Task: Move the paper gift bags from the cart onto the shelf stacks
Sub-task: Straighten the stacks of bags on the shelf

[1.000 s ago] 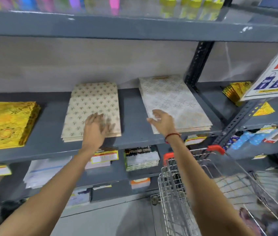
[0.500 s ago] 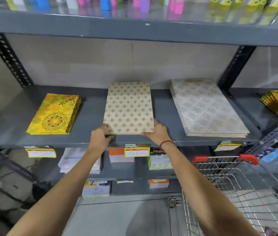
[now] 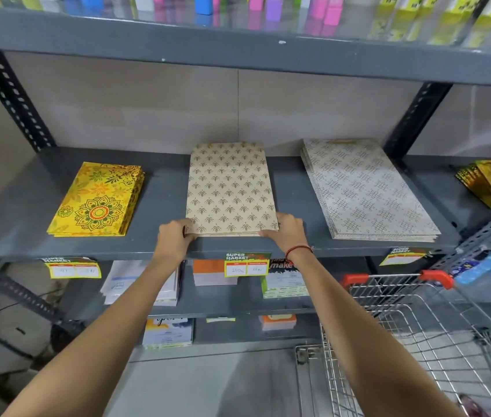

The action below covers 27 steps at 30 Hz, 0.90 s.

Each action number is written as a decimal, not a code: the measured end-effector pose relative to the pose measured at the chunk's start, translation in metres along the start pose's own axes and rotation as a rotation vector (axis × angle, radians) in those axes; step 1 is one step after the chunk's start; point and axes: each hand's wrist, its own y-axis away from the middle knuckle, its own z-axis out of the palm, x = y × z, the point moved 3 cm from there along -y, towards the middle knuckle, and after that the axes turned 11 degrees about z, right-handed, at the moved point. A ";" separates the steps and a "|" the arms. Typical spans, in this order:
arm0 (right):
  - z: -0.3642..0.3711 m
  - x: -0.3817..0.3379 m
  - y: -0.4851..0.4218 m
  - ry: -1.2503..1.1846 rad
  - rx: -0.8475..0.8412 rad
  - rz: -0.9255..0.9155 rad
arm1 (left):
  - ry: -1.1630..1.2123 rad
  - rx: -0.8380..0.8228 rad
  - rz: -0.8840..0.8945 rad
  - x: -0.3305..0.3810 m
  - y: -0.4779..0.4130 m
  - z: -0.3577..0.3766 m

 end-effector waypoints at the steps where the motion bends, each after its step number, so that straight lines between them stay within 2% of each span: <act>1: 0.001 0.000 0.000 0.019 0.006 0.011 | -0.008 -0.012 0.001 -0.002 0.000 0.001; 13: -0.001 0.000 0.001 0.154 0.027 0.064 | 0.059 -0.075 -0.029 -0.016 -0.012 -0.005; 19: 0.006 0.006 -0.001 0.026 0.037 0.065 | 0.058 -0.094 0.005 -0.018 -0.011 -0.007; 24: 0.016 -0.013 0.027 -0.170 0.256 -0.016 | -0.071 -0.040 0.105 -0.018 -0.003 -0.025; 27: 0.030 -0.043 0.039 -0.242 0.247 -0.102 | -0.144 -0.023 0.119 -0.035 -0.002 -0.045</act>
